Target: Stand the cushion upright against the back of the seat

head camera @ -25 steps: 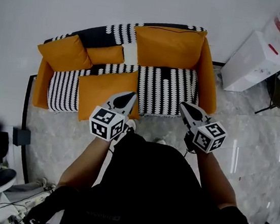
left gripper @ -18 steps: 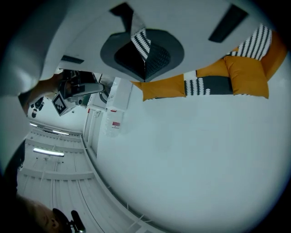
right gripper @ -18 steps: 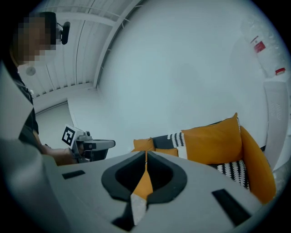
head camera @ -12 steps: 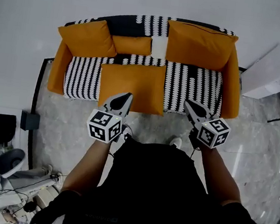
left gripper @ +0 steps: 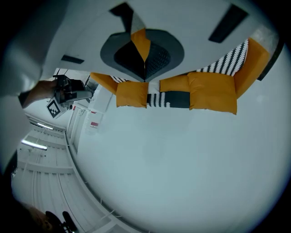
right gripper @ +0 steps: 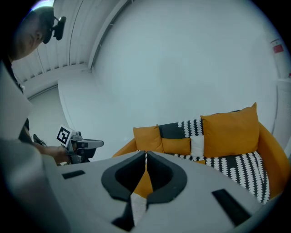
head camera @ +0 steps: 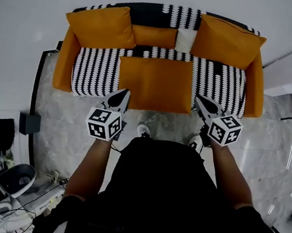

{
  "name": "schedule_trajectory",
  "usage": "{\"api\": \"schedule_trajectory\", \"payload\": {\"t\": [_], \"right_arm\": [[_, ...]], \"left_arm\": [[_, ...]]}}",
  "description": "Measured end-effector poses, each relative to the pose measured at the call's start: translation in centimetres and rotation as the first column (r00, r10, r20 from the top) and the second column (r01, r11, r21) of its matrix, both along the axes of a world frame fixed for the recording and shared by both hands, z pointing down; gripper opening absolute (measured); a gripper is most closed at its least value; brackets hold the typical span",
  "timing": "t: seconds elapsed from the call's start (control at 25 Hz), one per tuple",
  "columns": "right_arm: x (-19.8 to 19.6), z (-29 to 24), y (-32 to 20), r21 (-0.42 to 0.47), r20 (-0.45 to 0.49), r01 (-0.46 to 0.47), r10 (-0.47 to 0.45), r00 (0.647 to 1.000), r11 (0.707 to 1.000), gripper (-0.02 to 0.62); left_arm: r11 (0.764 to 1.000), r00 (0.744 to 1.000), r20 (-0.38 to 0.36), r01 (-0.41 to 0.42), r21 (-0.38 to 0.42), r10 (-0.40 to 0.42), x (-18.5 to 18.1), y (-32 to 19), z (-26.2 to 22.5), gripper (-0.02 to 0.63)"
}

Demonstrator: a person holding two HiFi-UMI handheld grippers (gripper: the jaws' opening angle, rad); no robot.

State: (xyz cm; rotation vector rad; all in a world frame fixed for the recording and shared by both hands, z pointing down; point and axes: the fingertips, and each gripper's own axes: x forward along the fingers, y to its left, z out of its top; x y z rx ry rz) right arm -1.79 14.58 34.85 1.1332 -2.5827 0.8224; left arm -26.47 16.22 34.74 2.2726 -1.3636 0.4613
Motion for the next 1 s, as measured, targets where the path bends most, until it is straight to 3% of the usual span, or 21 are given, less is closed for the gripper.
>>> {"api": "schedule_trajectory", "payload": {"t": [0.32,0.56,0.8,1.0], "right_arm": [[-0.1,1.7,-1.4,-0.006,-0.091,-0.166,0.165,0.982,0.986,0.04],[2.3,4.0,-1.0,-0.067,-0.145,-0.247,0.236,0.961,0.967,0.04],[4.2,12.6,0.4,-0.216,-0.263,-0.252,0.193,0.945,0.943,0.04],[4.2,22.5,1.0,-0.39,-0.378,-0.245,0.089,0.922,0.888,0.04]], "left_arm": [[0.999,0.999,0.032,-0.021,-0.041,0.023,-8.1,-0.4,2.8,0.017],[0.987,0.996,0.081,0.039,-0.159,-0.026,-12.2,-0.6,8.6,0.017],[0.942,0.984,0.165,0.113,-0.316,-0.063,-14.1,-0.1,17.1,0.017],[0.889,0.974,0.224,0.141,-0.436,-0.045,-15.7,1.0,23.7,0.018]]}}
